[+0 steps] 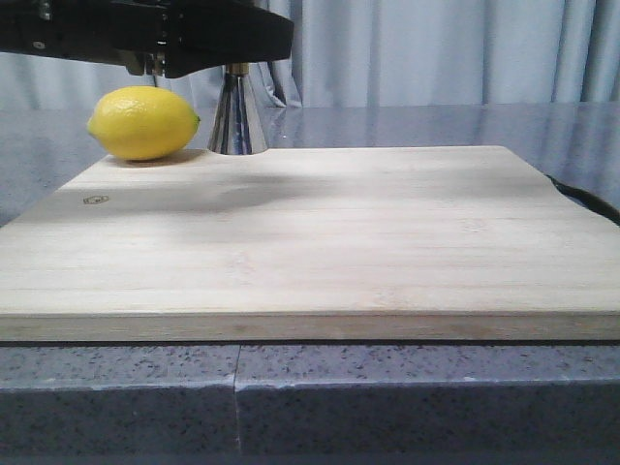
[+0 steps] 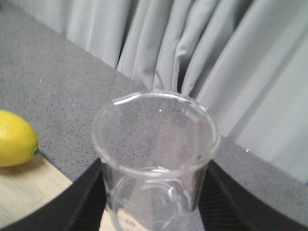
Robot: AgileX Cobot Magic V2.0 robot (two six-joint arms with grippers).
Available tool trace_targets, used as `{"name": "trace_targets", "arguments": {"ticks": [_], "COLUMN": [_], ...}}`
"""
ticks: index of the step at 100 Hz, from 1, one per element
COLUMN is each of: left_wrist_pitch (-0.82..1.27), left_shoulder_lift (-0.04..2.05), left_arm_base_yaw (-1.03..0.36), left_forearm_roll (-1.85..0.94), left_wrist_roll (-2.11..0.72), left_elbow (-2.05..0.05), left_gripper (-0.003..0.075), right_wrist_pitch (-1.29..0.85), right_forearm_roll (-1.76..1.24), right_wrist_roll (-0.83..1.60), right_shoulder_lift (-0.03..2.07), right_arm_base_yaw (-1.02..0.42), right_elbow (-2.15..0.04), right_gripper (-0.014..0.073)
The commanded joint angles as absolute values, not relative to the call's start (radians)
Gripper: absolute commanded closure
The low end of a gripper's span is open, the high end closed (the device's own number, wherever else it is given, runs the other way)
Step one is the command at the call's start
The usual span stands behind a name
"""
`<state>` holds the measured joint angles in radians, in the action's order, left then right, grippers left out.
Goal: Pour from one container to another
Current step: 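Tilt the beaker upright and lower it onto the board, right gripper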
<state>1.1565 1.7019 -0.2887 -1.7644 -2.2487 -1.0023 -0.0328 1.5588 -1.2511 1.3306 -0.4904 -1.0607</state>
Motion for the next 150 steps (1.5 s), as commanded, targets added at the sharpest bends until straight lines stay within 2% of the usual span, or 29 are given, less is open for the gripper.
{"name": "trace_targets", "arguments": {"ticks": [1, 24, 66, 78, 113, 150], "left_wrist_pitch": [1.258, 1.258, 1.258, 1.257, 1.257, 1.257], "left_shoulder_lift": [1.652, 1.652, 1.652, 1.652, 1.652, 1.652], "left_arm_base_yaw": [-0.297, -0.297, -0.297, -0.297, -0.297, -0.297], "left_forearm_roll": [-1.849, -1.849, -1.849, -1.849, -1.849, -1.849], "left_wrist_roll": [-2.239, -2.239, -2.239, -2.239, -2.239, -2.239], "left_elbow": [-1.032, -1.032, -1.032, -1.032, -1.032, -1.032], "left_gripper": [0.0472, 0.0472, 0.0472, 0.0472, 0.0472, 0.0472], "right_wrist_pitch": [0.109, 0.345, 0.687, 0.76, 0.767, 0.751], "right_forearm_roll": [1.569, 1.569, 1.54, 1.521, 1.4, 1.386], "right_wrist_roll": [-1.352, -1.358, -1.2, -1.11, -0.996, -0.985], "right_shoulder_lift": [1.28, 1.273, 1.344, 1.397, 1.513, 1.585], "right_arm_base_yaw": [-0.404, -0.199, 0.012, 0.024, 0.024, 0.024], "right_elbow": [-1.062, -0.943, -0.849, -0.849, -0.849, -0.885], "right_gripper": [0.0284, 0.0284, 0.0284, 0.0284, 0.0284, 0.0284]}}
